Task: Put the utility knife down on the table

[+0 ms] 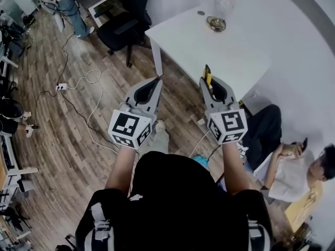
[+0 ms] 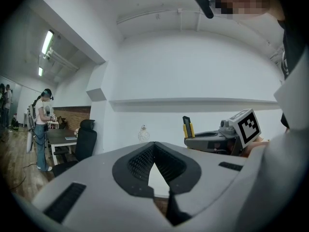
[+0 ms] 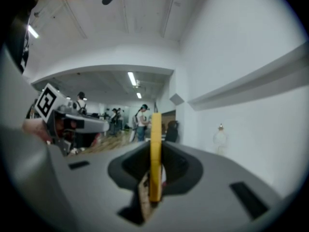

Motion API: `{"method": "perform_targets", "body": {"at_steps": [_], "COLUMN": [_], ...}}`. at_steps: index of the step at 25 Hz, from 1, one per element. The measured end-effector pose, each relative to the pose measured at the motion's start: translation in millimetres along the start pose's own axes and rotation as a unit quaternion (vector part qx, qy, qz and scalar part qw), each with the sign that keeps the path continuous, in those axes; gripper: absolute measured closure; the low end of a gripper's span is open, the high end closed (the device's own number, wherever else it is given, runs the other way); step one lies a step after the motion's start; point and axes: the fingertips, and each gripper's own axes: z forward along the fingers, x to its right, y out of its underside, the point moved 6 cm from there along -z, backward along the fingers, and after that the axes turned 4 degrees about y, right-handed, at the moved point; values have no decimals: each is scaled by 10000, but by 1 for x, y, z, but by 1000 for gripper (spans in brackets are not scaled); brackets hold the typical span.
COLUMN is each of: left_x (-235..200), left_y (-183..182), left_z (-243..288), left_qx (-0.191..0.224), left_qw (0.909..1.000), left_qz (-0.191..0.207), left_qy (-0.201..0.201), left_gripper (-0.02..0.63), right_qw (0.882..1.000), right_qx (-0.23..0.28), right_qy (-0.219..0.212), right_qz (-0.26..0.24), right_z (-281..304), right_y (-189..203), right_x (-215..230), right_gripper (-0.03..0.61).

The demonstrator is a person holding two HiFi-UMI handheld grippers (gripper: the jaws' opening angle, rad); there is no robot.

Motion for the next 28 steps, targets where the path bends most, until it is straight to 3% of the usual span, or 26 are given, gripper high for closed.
{"method": "perform_targets", "body": {"at_steps": [17, 28], "left_x": [-134, -196], "left_y": [-15, -8], "left_z": [96, 145], "left_qx": [-57, 12], "left_qw": [9998, 9976], "left_qz": [-35, -234], "left_qy": [209, 658], "left_gripper": [594, 594], "right_qw": [9997, 9984], "right_qx": [-244, -432], "right_qy": [97, 330], "right_qz": [-24, -128], "right_z": [158, 224], "right_y": [-14, -12], "right_x": [29, 40], "right_gripper": [497, 497]}}
